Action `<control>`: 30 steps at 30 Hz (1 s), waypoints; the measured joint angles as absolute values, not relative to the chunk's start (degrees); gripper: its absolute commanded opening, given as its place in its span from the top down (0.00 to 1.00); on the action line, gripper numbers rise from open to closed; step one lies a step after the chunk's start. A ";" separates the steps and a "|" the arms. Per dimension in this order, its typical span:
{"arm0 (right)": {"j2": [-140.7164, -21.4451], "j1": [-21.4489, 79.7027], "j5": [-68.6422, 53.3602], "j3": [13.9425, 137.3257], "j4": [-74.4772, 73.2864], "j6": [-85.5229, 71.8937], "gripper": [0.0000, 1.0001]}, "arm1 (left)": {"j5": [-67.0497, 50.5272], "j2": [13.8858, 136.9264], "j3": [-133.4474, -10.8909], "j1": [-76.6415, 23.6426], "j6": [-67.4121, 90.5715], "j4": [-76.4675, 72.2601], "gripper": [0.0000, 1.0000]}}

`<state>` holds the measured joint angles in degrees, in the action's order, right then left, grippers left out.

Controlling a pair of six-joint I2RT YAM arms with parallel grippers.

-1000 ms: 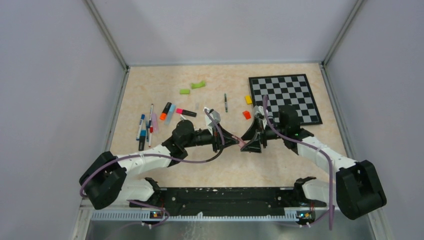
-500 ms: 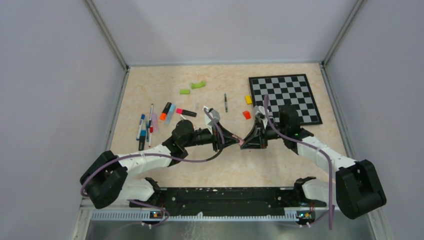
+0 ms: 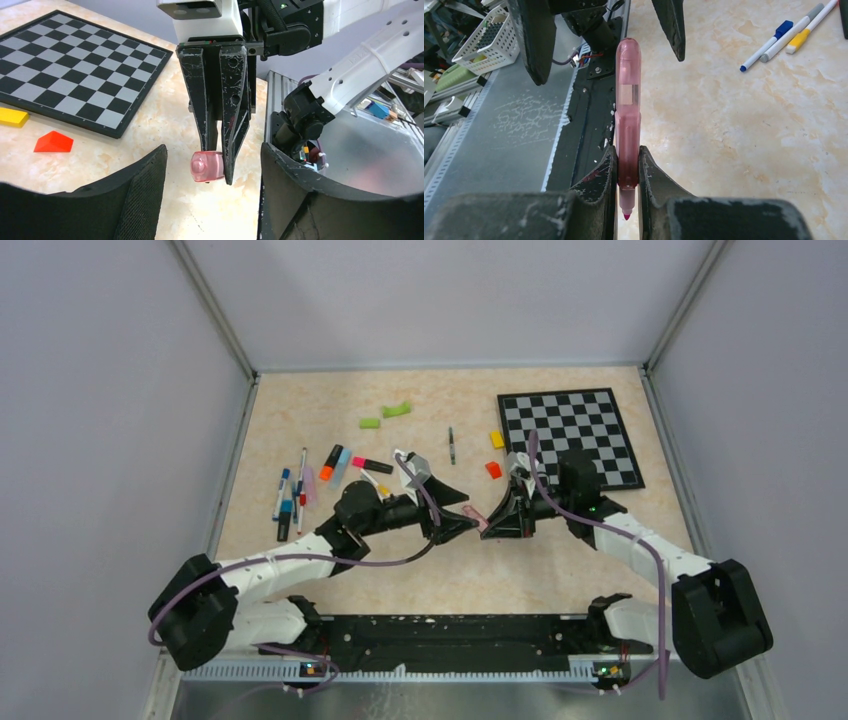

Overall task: Open the pen caps
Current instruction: Place the pen at the center of the board.

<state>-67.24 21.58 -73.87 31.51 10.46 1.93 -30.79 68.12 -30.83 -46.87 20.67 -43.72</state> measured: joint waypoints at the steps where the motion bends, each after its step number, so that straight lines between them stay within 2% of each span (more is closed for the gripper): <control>1: -67.24 21.58 -73.87 31.51 10.37 2.00 1.00 | -30.30 67.61 -30.83 -46.87 20.45 -43.16 0.19; 4: -67.24 21.52 -73.56 31.53 9.56 2.61 1.00 | -27.64 65.54 -30.83 -46.76 19.14 -40.36 0.03; 5: -67.24 21.21 -73.23 31.64 9.06 2.92 1.00 | -26.22 64.34 -30.83 -46.54 18.81 -38.72 0.01; 14: -70.32 18.55 -59.70 38.13 2.76 4.89 1.00 | -14.39 51.35 -33.26 -38.33 14.63 -17.67 0.01; 22: -86.63 19.44 -41.63 53.06 -0.99 -1.80 1.00 | -6.74 51.88 -42.54 -35.38 2.39 -0.95 0.01; 30: -102.91 21.02 -27.14 68.47 -4.23 -9.74 1.00 | -1.21 51.88 -39.42 -35.27 -5.39 3.84 0.01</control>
